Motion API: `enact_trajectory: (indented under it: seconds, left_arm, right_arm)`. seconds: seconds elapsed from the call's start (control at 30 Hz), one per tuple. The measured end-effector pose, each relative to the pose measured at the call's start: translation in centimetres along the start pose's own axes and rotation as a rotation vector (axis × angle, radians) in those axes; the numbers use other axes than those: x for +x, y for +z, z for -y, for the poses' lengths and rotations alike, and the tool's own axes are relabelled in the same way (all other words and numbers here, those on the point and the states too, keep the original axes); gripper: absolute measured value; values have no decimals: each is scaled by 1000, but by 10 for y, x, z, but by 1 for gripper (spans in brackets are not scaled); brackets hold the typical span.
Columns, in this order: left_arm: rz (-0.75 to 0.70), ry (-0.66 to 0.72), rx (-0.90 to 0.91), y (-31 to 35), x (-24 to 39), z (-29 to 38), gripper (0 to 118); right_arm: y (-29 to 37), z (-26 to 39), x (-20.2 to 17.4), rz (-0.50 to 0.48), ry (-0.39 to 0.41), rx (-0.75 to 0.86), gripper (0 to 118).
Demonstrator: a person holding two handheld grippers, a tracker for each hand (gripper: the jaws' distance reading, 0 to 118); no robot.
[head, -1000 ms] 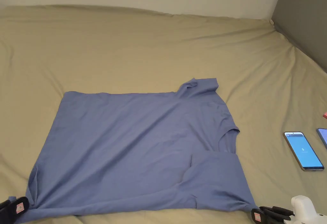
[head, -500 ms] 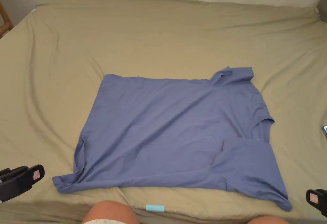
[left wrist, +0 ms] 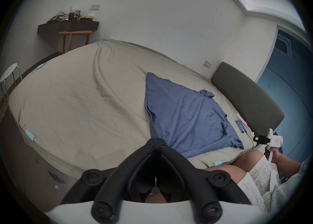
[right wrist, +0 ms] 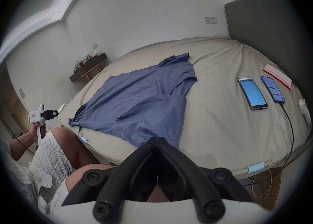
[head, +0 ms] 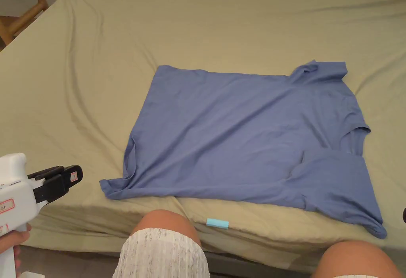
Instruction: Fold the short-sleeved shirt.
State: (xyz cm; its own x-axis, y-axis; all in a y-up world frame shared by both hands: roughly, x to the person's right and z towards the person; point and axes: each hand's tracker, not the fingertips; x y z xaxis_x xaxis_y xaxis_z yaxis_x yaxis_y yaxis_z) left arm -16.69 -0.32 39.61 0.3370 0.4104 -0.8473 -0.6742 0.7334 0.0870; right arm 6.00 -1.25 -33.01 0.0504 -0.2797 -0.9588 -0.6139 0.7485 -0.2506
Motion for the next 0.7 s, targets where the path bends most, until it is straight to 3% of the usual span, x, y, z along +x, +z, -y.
enact_trajectory:
  seconds: [0.17,0.43,0.7]
  left_arm:
    - [-44,-87,-95,-14,2,9,0]
    - [-59,-86,-172,-45,-8,13,0]
    - [-27,-69,-193,-64,-13,3,11]
  right_arm:
    - [-2,4,-1,0,-1,-14,0]
    - [-5,6,-1,-4,-6,-26,0]
    - [-2,0,-9,-5,-9,-24,0]
